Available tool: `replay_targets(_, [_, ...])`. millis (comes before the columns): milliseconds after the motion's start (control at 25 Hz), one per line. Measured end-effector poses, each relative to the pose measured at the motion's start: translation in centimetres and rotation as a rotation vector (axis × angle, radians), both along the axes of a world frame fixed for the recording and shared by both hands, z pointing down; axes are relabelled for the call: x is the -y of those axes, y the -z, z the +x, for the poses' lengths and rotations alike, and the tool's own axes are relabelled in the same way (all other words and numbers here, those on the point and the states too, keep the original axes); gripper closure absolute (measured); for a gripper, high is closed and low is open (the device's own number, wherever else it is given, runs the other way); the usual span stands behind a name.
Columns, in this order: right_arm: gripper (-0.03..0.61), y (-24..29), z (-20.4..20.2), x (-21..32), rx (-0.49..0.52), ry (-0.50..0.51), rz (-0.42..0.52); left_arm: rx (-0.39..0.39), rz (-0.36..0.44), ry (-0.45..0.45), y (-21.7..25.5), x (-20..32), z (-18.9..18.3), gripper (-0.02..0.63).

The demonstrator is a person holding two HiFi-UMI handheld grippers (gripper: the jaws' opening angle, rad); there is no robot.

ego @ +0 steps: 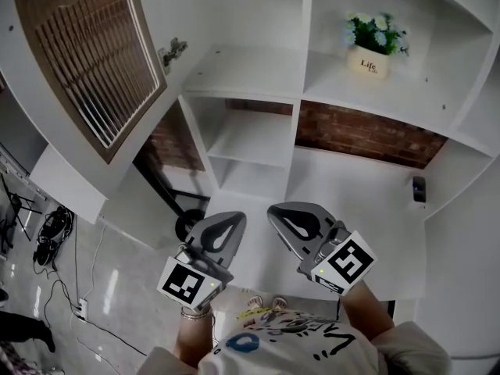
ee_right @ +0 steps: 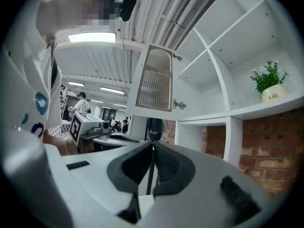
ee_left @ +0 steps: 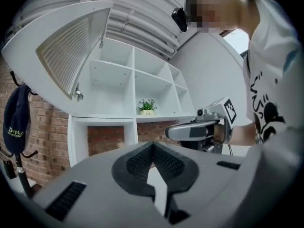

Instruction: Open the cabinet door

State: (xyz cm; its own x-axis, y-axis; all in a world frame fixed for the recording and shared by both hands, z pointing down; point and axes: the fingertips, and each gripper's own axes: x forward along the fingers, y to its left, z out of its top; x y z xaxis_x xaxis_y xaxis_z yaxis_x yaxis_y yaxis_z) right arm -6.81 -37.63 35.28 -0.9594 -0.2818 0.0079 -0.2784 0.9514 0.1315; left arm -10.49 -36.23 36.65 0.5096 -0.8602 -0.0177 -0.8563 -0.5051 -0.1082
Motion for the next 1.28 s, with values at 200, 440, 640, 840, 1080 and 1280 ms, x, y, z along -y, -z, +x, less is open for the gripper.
replay_targets(200, [0.549,-2.9,1.9,0.7,-0.017,-0.070,-0.050,-0.006,-0.027,-0.047,-1.2,0.2,2.3,0.600])
replay_targets(440, [0.549,-5.1,3.0,0.3,-0.005,-0.101,-0.139,-0.018,-0.052,-0.076,-2.5,0.2,3.8,0.600])
replay_targets(640, [0.549,-6.8,4.2,-0.5,0.007,-0.104,-0.191,-0.004,-0.062,-0.128,-4.1,-0.1,5.6,0.600])
replay_targets(840, [0.549,-7.7,4.9,-0.8,-0.011,-0.132,-0.210,-0.045,-0.068,-0.171,-4.3,-0.1,6.8,0.600])
replay_targets(1080, [0.551,-8.8,6.4,-0.2,-0.039,-0.178,-0.234,-0.055,-0.127,-0.153,-5.0,0.3,7.2,0.600])
replay_targets(1280, [0.552,-9.1,7.0,-0.4,-0.066,-0.189,-0.227,-0.053,-0.122,-0.172,-5.4,0.3,7.8,0.600])
